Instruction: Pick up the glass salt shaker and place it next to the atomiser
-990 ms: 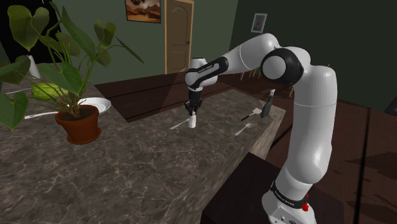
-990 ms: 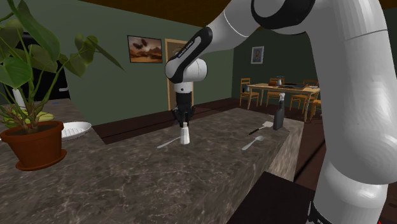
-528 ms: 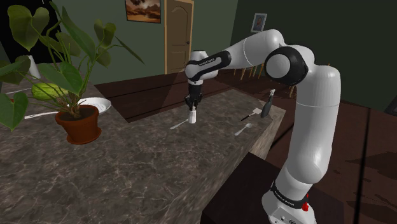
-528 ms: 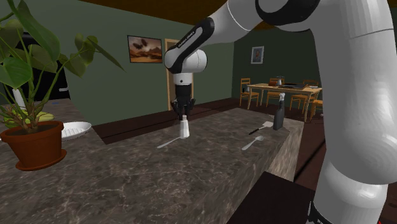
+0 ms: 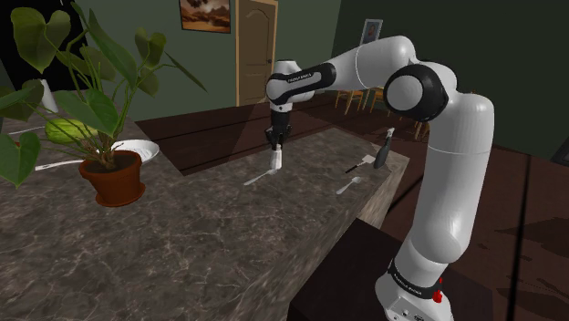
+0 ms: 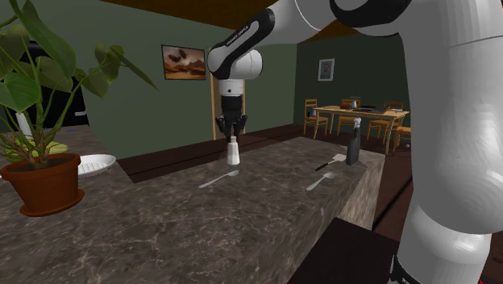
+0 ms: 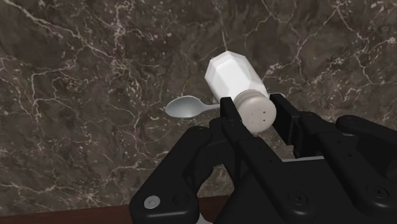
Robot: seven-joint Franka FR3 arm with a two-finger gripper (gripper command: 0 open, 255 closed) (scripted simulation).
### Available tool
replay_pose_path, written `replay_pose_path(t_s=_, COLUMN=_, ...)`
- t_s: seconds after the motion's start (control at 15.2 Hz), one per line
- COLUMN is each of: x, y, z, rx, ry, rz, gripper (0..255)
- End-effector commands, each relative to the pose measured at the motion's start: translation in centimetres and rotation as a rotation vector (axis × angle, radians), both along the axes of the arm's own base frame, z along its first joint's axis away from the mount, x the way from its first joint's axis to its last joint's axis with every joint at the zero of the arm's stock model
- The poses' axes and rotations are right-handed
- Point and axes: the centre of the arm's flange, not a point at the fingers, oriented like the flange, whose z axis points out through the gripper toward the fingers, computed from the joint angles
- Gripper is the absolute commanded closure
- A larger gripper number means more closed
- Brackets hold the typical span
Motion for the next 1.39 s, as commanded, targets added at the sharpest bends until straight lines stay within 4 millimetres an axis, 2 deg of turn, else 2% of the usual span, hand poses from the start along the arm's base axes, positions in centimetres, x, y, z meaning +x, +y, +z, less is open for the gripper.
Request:
replay_pose_path(t_s=0.0, x=-0.1, y=-0.1, z=1.1, rx=0.000, ry=0.000, rz=0.000, gripper=255)
replay_pose_path(t_s=1.32, x=-0.1, y=-0.1, z=11.7, rx=0.000, ry=0.000, rz=0.000, gripper=255)
